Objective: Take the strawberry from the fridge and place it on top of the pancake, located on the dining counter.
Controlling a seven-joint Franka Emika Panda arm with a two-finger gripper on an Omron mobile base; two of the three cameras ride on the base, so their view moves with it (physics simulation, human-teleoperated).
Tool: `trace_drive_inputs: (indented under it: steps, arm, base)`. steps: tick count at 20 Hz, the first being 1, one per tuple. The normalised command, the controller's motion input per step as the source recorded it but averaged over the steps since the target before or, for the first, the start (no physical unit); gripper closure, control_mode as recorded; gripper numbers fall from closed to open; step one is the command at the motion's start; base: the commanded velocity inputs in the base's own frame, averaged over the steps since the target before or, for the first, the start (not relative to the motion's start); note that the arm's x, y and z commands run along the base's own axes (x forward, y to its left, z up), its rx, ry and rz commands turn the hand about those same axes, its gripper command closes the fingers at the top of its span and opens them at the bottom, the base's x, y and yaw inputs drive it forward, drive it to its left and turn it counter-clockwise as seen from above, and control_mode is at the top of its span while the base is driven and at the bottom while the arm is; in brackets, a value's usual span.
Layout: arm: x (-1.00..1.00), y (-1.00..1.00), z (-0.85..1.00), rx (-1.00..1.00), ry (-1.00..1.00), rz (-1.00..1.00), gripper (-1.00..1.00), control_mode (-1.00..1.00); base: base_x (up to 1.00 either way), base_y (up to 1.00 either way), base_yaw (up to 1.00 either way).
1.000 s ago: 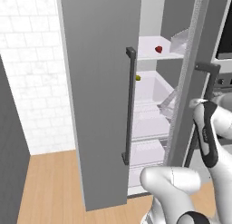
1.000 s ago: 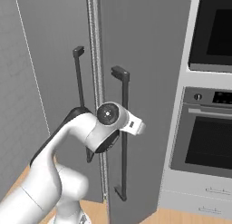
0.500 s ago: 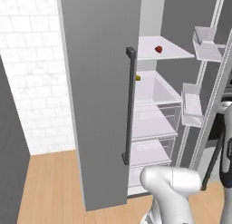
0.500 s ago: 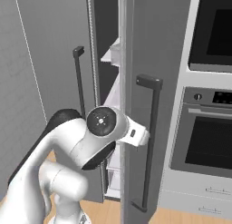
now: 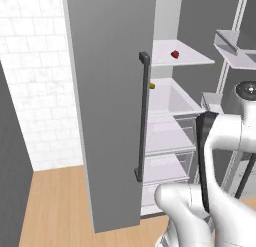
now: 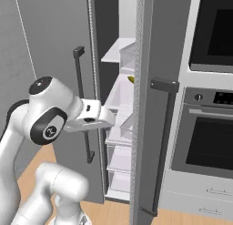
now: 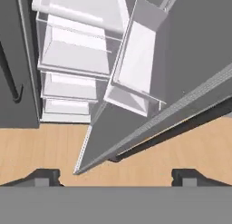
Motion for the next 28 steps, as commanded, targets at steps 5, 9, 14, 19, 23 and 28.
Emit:
trace_drive_inputs:
  steps: [5, 9, 14, 19, 23, 28]
  arm:
    - [0.33, -0.29, -0.07, -0.49, 0.89, 0.09, -1.0, -1.0]
    - [0.11, -0.68, 0.01, -0.39, 0.83, 0.06, -1.0, -1.0]
    - [0.31, -0.34, 0.24, -0.29, 0.75, 0.12, -1.0, -1.0]
    - [0.04, -0.12, 0.1, -0.12, 0.47, 0.11, -1.0, -1.0]
    - [0.06, -0.44, 0.0, 0.0, 0.25, 0.18, -1.0, -1.0]
    - [0.18, -0.5, 0.0, 0.07, 0.12, 0.25, -1.0, -1.0]
  base:
    - [0.0, 0.0, 0.0]
    - [0.0, 0.0, 0.0]
    - [0.0, 0.0, 0.0]
    - [0.0, 0.0, 0.0]
    - [0.0, 0.0, 0.0]
    - [0.0, 0.0, 0.0]
